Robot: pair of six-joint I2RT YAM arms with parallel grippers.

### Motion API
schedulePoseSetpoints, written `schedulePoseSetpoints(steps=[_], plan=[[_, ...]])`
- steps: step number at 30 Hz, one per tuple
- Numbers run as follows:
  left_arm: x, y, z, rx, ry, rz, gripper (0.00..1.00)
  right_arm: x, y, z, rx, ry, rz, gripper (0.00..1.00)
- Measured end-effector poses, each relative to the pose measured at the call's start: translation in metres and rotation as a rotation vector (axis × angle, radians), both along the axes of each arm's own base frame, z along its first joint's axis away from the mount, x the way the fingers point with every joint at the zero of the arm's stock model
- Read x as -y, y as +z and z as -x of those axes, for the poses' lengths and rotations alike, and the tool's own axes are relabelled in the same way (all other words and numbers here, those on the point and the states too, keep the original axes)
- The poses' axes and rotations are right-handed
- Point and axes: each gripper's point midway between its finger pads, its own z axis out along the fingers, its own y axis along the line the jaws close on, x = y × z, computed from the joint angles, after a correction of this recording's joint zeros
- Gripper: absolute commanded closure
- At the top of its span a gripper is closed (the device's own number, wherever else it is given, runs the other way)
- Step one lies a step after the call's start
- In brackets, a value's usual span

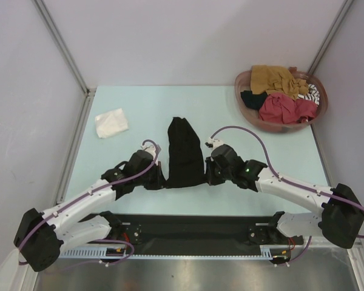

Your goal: Fold and stack the tank tops

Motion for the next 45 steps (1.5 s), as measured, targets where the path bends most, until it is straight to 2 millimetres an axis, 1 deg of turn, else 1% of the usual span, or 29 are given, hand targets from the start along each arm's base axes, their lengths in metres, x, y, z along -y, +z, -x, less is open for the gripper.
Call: schedulePoseSetpoints(steps=[6, 9, 12, 15, 18, 20, 21, 23, 24, 25, 28, 29, 31, 34, 36, 39, 42, 45], plan=[[0.004, -0.007, 0.009, -0.043, -0.017, 0.012, 1.0, 0.003, -0.005, 0.004, -0.025, -0.004, 0.014, 1.0], [0.004, -0.008, 0.009, -0.053, -0.018, 0.003, 1.0, 0.004, -0.009, 0.005, -0.04, -0.005, 0.033, 1.0], [0.006, -0.003, 0.006, -0.065, -0.021, -0.014, 1.0, 0.002, -0.006, 0.002, -0.047, -0.005, 0.046, 1.0], [0.012, 0.012, -0.005, -0.045, -0.025, -0.018, 1.0, -0.001, 0.004, -0.012, -0.037, -0.018, 0.033, 1.0], [0.02, 0.03, -0.021, -0.019, -0.028, -0.013, 1.0, 0.0, 0.017, -0.033, -0.028, -0.046, 0.013, 1.0], [0.022, 0.042, -0.035, -0.003, -0.022, -0.011, 1.0, -0.001, 0.03, -0.048, -0.022, -0.058, -0.001, 1.0], [0.022, 0.049, -0.044, 0.01, -0.014, -0.01, 1.0, -0.002, 0.037, -0.057, -0.016, -0.064, -0.005, 1.0], [0.02, 0.066, -0.059, 0.027, 0.004, -0.006, 1.0, -0.006, 0.059, -0.074, 0.01, -0.071, -0.027, 1.0], [0.019, 0.078, -0.067, 0.046, 0.013, -0.001, 1.0, -0.008, 0.07, -0.08, 0.024, -0.072, -0.039, 1.0], [0.019, 0.09, -0.073, 0.063, 0.02, 0.004, 1.0, -0.01, 0.085, -0.087, 0.049, -0.072, -0.056, 1.0], [0.018, 0.136, -0.087, 0.141, 0.026, 0.031, 1.0, -0.014, 0.135, -0.1, 0.128, -0.068, -0.11, 1.0], [0.02, 0.158, -0.09, 0.18, 0.021, 0.049, 1.0, -0.015, 0.151, -0.102, 0.153, -0.065, -0.128, 1.0], [0.019, 0.189, -0.09, 0.238, 0.017, 0.076, 1.0, -0.014, 0.179, -0.101, 0.194, -0.059, -0.159, 1.0], [0.011, 0.234, -0.078, 0.316, 0.015, 0.121, 1.0, -0.011, 0.212, -0.09, 0.237, -0.044, -0.195, 1.0], [0.004, 0.26, -0.065, 0.359, 0.011, 0.15, 0.99, -0.01, 0.232, -0.075, 0.26, -0.022, -0.219, 1.0], [-0.003, 0.293, -0.044, 0.417, -0.004, 0.197, 1.0, -0.013, 0.264, -0.046, 0.301, 0.033, -0.266, 1.0], [-0.007, 0.318, -0.025, 0.458, -0.029, 0.242, 1.0, -0.011, 0.293, -0.021, 0.339, 0.076, -0.313, 1.0], [-0.01, 0.33, -0.016, 0.475, -0.042, 0.261, 1.0, -0.003, 0.317, -0.009, 0.378, 0.08, -0.349, 1.0]])
